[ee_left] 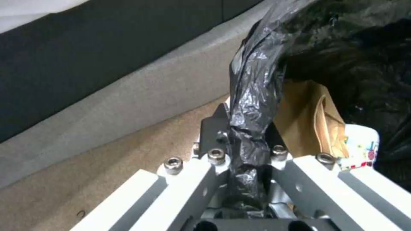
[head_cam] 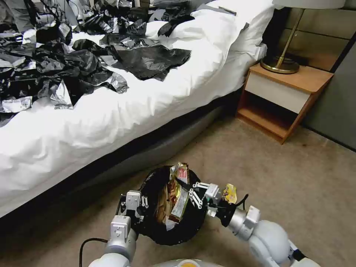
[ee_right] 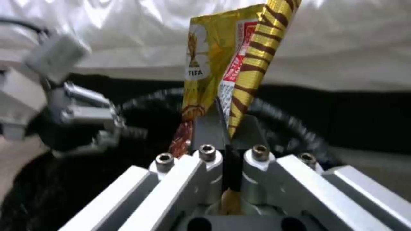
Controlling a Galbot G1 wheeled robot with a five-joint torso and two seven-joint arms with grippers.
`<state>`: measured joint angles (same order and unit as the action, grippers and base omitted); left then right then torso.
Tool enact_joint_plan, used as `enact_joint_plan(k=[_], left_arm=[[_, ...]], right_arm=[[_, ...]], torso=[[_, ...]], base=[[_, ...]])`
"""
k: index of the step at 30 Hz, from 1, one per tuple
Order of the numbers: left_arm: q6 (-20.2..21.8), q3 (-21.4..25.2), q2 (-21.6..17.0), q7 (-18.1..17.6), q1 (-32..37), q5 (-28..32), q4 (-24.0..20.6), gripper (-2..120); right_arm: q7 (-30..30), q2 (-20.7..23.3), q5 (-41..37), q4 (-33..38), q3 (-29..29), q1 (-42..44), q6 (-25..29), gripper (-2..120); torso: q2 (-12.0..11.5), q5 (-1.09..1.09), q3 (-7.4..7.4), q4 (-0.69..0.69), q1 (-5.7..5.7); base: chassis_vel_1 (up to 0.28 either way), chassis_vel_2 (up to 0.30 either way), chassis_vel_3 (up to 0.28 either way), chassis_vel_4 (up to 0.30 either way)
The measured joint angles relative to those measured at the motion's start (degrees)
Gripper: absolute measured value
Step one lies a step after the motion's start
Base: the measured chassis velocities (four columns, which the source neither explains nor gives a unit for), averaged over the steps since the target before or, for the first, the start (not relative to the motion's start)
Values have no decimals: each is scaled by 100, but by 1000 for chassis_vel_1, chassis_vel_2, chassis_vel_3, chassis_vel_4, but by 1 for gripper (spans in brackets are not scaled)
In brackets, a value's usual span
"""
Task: Pick up the trash bin, then pick up the garbage from the floor and place it into the trash bin.
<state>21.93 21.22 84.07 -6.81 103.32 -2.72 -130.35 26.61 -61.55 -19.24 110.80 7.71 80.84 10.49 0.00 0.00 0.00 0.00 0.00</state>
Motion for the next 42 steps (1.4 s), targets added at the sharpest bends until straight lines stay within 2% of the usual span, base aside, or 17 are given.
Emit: enact_joint_plan(k=[8,11,12,13,17,19,20,22,24,25,26,28,30,31,36,40,42], left_arm=[[0,-8,13,3,-16,-10,-13,0],[4,-21,19,3,-49,-9,-13,0],[4,-21,19,3,-49,-9,-13,0],[7,-29,19,6,-59,-7,-12,0],[8,-31,19,6,-75,-6,3,0],[10,-33,23,7,-90,-3,18,0],[10,-33,23,7,-90,-3,18,0],[13,-36,32,7,-104,-2,31,0],[14,-37,35,7,-106,-2,34,0],[15,-41,37,7,-110,-2,40,0],[15,-41,37,7,-110,-2,40,0],[17,-58,46,9,-115,-5,54,0],[17,-59,47,9,-115,-6,58,0],[17,-63,49,10,-116,-11,77,0],[17,-64,48,10,-121,-19,133,0],[17,-58,38,11,-136,-18,169,0],[16,-30,22,11,-138,-8,174,0]], right_arm=[[23,-120,421,-338,-235,25,-21,4],[48,-120,540,-382,-266,83,-13,17],[48,-120,540,-382,-266,83,-13,17],[49,-116,554,-386,-264,101,-9,25],[41,-85,557,-381,-229,133,-5,35],[-2,-27,551,-345,-202,163,-5,46],[-2,-27,551,-345,-202,163,-5,46],[-19,31,542,-300,-156,186,-5,58],[-21,50,538,-282,-137,190,-5,60],[-26,86,520,-241,-98,193,-4,68],[-26,86,520,-241,-98,193,-4,68],[-54,152,470,-108,9,172,-4,80],[-59,158,463,-90,25,168,-3,82],[-105,182,421,33,132,148,3,89],[-227,193,293,444,434,128,17,101],[-633,148,150,1071,718,158,41,110],[-1240,-22,218,1582,937,310,-3,113]], torso=[[0,0,0,0,0],[0,0,0,0,0],[0,0,0,0,0],[0,0,0,0,0],[0,0,0,0,0],[0,0,0,0,0],[0,0,0,0,0],[0,0,0,0,0],[0,0,0,0,0],[0,0,0,0,0],[0,0,0,0,0],[0,1,0,0,0],[0,0,0,0,0],[0,0,0,0,0],[0,0,0,0,0],[0,0,0,1,0],[0,-1,0,0,0]], base=[[0,0,0,0],[0,0,0,0],[0,0,0,0],[0,0,0,0],[0,0,0,0],[0,0,0,0],[0,0,0,0],[0,0,0,0],[0,0,0,0],[0,0,0,0],[0,0,0,0],[0,0,0,0],[0,0,0,0],[0,0,0,0],[0,0,0,0],[0,0,0,0],[0,0,0,0]])
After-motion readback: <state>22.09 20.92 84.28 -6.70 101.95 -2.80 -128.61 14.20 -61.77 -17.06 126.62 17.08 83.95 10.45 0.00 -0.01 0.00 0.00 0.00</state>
